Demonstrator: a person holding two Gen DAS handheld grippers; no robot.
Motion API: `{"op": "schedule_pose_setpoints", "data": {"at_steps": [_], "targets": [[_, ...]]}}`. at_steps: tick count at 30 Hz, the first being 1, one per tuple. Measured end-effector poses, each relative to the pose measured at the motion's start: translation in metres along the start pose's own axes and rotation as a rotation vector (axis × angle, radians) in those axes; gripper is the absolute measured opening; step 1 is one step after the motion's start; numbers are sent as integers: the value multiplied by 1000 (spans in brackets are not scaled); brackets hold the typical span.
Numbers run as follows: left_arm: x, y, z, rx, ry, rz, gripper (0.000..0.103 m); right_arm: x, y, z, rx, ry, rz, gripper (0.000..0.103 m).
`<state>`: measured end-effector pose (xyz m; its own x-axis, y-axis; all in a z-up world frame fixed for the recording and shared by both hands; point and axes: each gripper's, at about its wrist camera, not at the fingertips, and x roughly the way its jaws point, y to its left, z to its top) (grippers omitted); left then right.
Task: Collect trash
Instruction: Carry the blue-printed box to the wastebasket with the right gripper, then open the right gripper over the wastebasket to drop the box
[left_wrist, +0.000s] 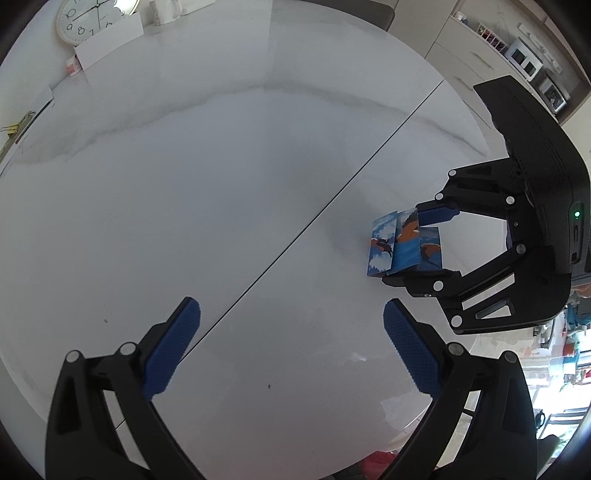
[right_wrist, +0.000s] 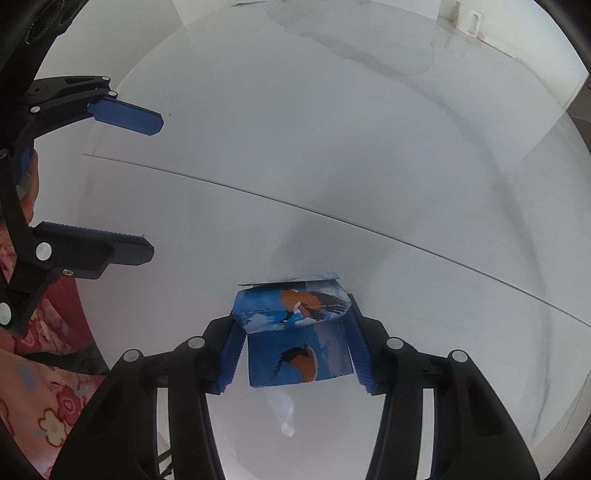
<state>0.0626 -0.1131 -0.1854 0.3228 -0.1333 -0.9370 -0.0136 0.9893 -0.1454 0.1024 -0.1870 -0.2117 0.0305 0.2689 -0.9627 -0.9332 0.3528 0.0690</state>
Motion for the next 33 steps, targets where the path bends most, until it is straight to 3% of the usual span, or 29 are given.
{"op": "schedule_pose_setpoints", "data": {"at_steps": [4,9,16,21,26,33], "targets": [[-12,-28,-10,59,-19,-6,95,-27,-3,-19,87,-43,-13,51],[-30,-77,-43,114,-38,-38,95,-64,18,-80,237,-102,-29,51],[-48,-152,-129,152,-20,-100,95,-94,61,-184,391,-145,-18,51],[-50,-195,-181,161,1,-106,95,-97,84,-237,477,-162,-7,51],[-46,-212,-218,147,38,-74,95,-84,95,-265,565,-170,6,51],[-40,-192,-227,94,62,2,95,-51,94,-282,609,-156,37,51]]}}
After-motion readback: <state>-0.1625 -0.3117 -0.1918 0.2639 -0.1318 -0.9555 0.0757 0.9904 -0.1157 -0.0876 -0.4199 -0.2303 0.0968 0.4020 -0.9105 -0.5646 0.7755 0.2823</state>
